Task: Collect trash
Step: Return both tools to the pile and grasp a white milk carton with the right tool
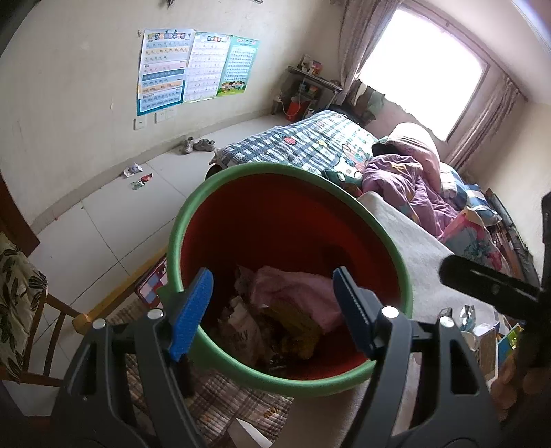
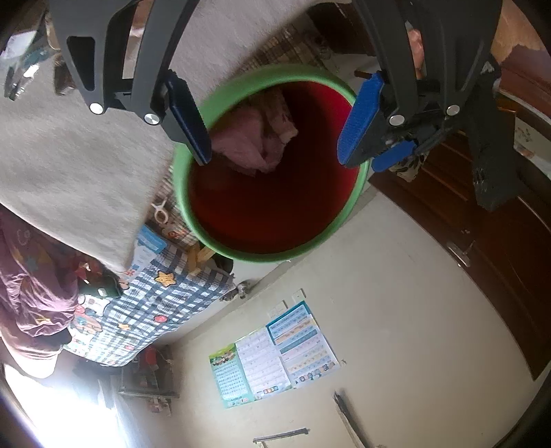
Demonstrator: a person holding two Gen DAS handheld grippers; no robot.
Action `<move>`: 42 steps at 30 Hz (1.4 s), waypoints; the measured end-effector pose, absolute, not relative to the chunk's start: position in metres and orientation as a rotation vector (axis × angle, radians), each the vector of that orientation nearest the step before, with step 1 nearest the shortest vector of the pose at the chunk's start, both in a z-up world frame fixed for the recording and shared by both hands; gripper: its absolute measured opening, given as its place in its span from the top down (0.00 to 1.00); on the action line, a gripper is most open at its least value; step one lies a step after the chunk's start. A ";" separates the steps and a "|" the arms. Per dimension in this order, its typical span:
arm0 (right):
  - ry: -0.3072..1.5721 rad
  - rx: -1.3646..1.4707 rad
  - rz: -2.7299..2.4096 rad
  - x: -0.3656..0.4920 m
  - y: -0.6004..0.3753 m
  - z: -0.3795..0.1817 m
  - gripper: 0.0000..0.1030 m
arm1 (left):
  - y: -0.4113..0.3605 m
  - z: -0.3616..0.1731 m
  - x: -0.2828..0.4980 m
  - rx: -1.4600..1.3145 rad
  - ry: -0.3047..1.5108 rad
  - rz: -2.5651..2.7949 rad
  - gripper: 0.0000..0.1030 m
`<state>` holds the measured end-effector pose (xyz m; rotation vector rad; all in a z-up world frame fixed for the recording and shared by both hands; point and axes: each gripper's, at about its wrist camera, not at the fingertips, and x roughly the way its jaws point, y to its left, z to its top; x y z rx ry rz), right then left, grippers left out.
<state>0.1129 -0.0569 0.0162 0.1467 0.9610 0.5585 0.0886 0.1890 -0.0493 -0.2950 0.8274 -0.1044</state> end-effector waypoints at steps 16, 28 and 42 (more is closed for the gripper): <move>0.962 0.202 0.274 0.064 -0.216 0.015 0.28 | 0.128 -0.044 0.077 -0.206 0.845 -0.248 0.33; 1.121 0.290 0.199 0.024 -0.315 -0.027 0.28 | 0.061 -0.049 0.047 -0.127 0.901 -0.341 0.32; 1.215 0.414 0.335 0.028 -0.335 -0.072 0.16 | 0.000 -0.042 0.017 -0.105 0.895 -0.334 0.30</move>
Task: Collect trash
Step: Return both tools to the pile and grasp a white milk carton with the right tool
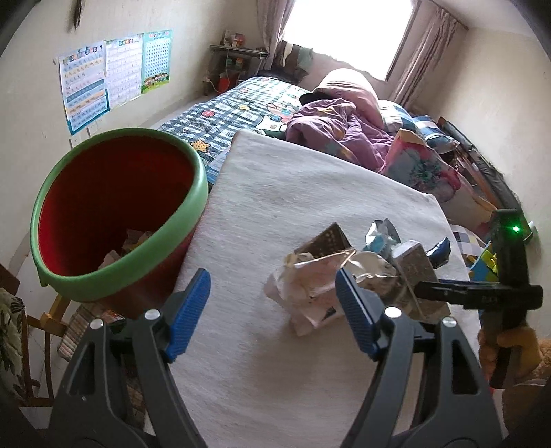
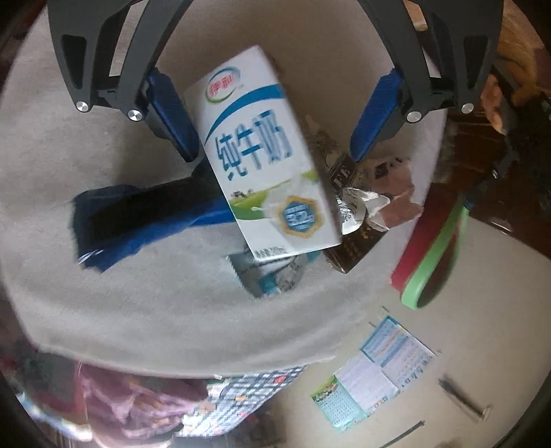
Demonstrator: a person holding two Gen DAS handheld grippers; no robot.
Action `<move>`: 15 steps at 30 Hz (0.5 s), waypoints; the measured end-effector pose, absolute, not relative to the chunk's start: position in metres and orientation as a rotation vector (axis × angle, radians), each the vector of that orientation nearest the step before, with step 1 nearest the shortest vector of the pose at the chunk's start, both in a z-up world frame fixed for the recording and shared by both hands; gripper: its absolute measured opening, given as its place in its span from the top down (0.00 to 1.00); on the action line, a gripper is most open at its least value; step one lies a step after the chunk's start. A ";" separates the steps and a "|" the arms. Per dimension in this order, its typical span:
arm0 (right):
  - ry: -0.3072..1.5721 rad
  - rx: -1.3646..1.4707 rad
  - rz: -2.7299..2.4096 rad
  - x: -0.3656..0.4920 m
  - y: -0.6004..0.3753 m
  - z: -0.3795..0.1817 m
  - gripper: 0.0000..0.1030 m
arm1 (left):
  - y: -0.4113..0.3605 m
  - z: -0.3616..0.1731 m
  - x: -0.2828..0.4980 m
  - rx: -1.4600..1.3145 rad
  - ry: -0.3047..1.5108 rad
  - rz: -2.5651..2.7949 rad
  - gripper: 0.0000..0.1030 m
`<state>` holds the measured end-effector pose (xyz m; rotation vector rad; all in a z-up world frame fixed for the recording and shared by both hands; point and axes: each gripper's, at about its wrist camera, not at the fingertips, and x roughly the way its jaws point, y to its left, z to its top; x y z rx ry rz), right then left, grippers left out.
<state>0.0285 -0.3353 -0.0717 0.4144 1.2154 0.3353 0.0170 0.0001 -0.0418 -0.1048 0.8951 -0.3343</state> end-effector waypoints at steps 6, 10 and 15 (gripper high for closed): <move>1.173 0.422 0.370 0.025 -0.349 -0.065 0.40 | -0.009 -0.045 0.015 -0.086 0.908 -0.301 0.29; 1.104 0.439 0.376 0.018 -0.360 -0.045 0.42 | -0.029 -0.052 0.022 0.011 0.941 -0.356 0.29; 1.071 0.464 0.404 0.010 -0.362 -0.035 0.46 | -0.070 -0.067 0.029 0.292 0.950 -0.463 0.29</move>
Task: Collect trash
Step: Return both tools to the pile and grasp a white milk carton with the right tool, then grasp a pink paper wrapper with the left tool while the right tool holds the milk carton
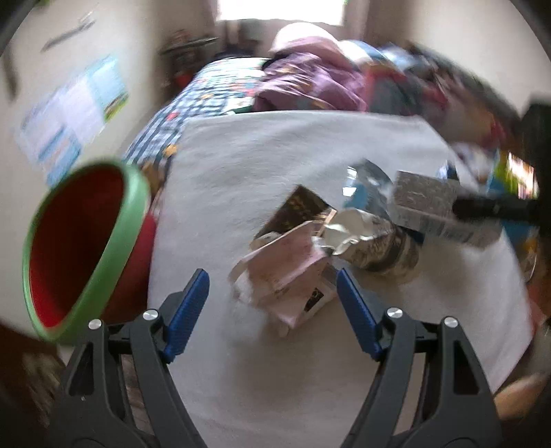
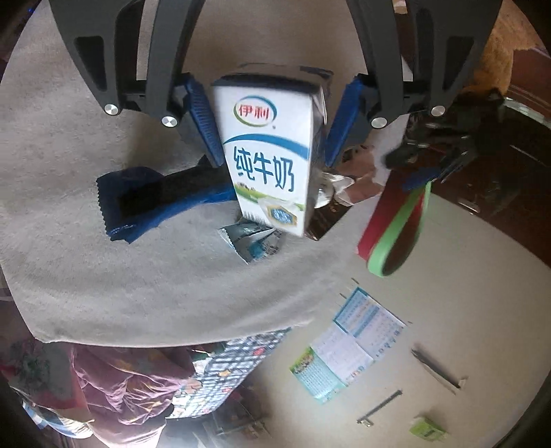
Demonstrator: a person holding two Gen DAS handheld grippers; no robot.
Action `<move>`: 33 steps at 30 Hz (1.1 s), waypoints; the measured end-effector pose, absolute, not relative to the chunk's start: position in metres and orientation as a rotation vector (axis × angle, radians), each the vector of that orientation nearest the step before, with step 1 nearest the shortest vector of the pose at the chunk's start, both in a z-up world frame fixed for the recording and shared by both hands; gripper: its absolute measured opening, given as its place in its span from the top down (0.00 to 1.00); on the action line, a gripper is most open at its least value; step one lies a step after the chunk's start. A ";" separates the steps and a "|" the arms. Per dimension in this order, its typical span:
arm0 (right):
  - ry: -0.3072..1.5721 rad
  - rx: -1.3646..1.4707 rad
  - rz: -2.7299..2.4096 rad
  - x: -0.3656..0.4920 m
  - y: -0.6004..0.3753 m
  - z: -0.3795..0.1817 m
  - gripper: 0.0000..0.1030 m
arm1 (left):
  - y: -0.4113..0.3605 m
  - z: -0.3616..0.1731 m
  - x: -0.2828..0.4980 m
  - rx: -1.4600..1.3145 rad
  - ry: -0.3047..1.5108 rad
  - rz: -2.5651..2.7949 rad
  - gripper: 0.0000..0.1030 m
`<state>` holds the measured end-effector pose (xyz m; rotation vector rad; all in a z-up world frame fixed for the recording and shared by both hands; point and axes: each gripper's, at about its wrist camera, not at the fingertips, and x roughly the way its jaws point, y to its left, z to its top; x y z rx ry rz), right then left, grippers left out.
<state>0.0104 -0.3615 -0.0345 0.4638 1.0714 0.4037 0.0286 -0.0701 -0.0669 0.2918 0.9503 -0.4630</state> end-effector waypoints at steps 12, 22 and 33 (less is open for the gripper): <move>1.171 0.467 0.415 0.003 -0.357 -0.060 0.36 | -0.090 -0.099 0.042 0.437 1.042 -0.461 0.47; 1.169 0.489 0.408 0.010 -0.357 -0.063 0.32 | -0.067 -0.069 0.032 0.194 1.065 -0.434 0.72; 1.186 0.506 0.405 0.012 -0.354 -0.069 0.32 | -0.071 -0.091 0.024 0.226 1.107 -0.458 0.45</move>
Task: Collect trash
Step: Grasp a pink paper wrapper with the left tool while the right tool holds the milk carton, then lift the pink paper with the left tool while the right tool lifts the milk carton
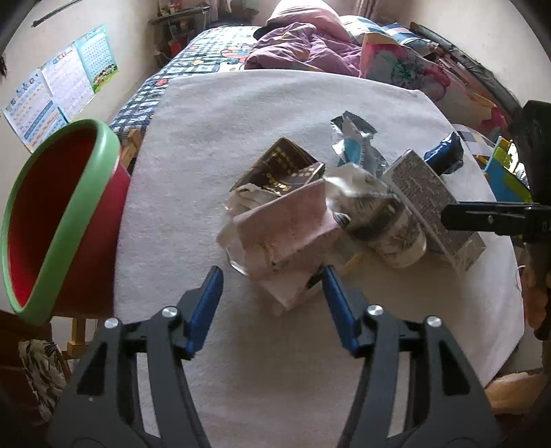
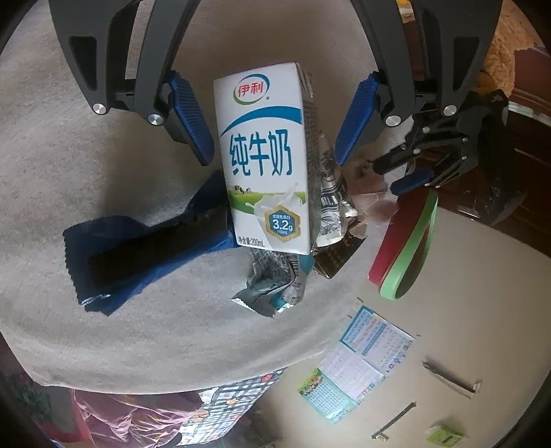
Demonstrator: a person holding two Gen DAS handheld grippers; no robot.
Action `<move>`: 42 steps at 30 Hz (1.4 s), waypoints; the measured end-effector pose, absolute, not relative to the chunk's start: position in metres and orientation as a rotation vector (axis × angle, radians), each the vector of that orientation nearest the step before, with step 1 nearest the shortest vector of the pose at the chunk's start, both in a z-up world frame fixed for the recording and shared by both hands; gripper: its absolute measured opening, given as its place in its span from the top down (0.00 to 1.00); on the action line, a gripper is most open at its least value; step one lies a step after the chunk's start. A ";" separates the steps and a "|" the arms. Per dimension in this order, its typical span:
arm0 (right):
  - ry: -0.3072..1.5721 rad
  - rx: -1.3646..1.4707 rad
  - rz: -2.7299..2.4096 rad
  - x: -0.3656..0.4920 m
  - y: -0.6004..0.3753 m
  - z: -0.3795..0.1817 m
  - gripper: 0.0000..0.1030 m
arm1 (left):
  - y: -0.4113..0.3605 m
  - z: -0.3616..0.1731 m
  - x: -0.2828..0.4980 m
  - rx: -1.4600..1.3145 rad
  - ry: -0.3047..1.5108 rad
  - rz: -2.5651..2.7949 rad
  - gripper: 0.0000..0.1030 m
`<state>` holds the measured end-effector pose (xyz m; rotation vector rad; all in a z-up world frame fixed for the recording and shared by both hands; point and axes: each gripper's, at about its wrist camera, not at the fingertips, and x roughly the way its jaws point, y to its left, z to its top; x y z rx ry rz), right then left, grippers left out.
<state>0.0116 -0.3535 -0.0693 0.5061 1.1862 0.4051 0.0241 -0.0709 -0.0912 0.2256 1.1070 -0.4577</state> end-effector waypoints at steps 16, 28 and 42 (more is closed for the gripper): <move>1.217 0.537 0.383 0.014 -0.357 -0.079 0.30 | -0.111 -0.102 0.031 0.425 1.099 -0.581 0.35; 1.204 0.593 0.363 0.013 -0.369 -0.079 0.29 | -0.089 -0.080 0.018 0.271 1.024 -0.494 0.51; 1.175 0.503 0.376 0.008 -0.345 -0.071 0.43 | -0.061 -0.043 0.021 0.010 0.950 -0.431 0.51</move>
